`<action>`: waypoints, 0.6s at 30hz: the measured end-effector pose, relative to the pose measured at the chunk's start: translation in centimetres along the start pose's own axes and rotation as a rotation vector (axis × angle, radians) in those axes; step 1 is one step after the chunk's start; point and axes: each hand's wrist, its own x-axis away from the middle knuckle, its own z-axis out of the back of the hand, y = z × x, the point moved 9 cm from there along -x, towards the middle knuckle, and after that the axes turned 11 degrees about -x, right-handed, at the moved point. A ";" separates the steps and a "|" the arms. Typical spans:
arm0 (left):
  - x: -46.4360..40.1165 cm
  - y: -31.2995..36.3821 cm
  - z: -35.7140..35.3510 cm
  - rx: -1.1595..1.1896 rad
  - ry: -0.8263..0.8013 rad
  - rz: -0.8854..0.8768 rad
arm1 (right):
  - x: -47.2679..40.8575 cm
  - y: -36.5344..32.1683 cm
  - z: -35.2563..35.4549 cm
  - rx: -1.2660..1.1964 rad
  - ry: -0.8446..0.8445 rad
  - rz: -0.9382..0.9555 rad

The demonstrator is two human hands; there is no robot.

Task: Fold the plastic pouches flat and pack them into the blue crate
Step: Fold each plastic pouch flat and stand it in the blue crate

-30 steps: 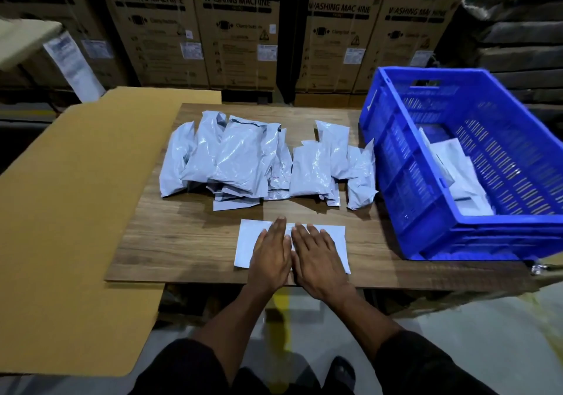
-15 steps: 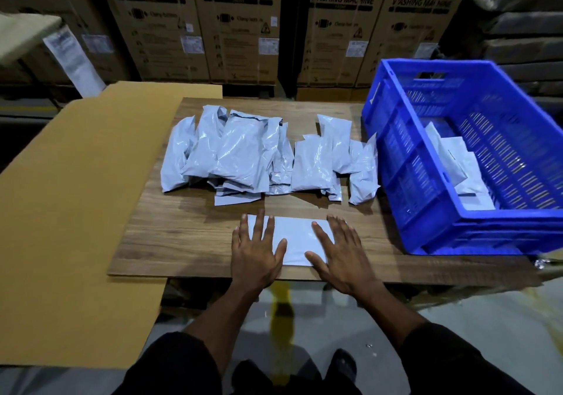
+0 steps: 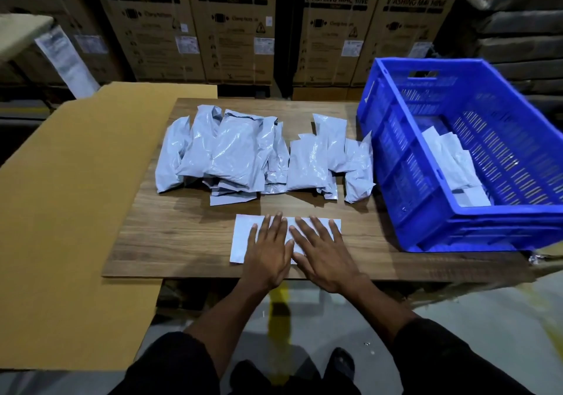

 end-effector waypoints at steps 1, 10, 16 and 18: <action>0.4 -0.5 0.0 -0.030 0.013 -0.003 | 0.1 0.6 -0.1 -0.008 -0.009 -0.011; 1.0 -3.0 0.0 -0.101 -0.026 0.056 | 2.0 3.4 0.5 -0.016 -0.053 -0.011; -0.1 -4.7 -1.5 -0.091 -0.172 0.050 | 2.7 0.4 2.8 0.033 0.188 0.218; -0.1 -4.9 -1.6 -0.071 -0.200 0.043 | 2.4 0.1 2.9 0.024 0.235 0.226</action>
